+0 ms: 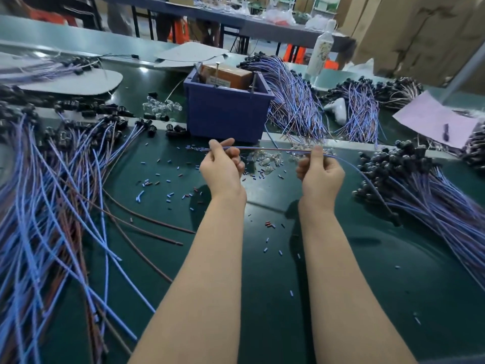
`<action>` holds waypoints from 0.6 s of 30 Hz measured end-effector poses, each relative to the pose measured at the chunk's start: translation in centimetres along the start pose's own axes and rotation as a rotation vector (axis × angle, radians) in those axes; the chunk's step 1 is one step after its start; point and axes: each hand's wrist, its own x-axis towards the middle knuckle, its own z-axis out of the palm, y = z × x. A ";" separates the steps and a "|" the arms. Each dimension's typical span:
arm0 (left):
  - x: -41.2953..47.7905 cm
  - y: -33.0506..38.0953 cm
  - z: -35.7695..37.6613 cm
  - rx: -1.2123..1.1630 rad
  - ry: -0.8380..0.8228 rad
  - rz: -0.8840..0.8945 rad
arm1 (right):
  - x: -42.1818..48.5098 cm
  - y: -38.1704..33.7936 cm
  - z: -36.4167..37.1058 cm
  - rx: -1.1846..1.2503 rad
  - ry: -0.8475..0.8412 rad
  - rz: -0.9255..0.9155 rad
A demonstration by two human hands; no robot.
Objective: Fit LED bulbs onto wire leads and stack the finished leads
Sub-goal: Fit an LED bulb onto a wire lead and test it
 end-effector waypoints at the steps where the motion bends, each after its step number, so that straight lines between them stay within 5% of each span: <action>1: 0.0 0.0 0.0 0.008 -0.001 0.013 | 0.1 -0.1 -0.1 0.017 0.022 -0.003; 7: -0.5 -0.1 0.1 0.032 0.027 0.049 | 0.0 -0.1 0.0 0.043 0.062 -0.034; 11: 0.5 1.3 -0.9 -0.078 0.197 0.044 | 1.1 -0.9 -1.2 0.162 0.195 0.003; 18: -1.2 -0.3 0.2 0.477 0.025 0.258 | -0.4 -1.2 0.2 0.460 -0.020 0.222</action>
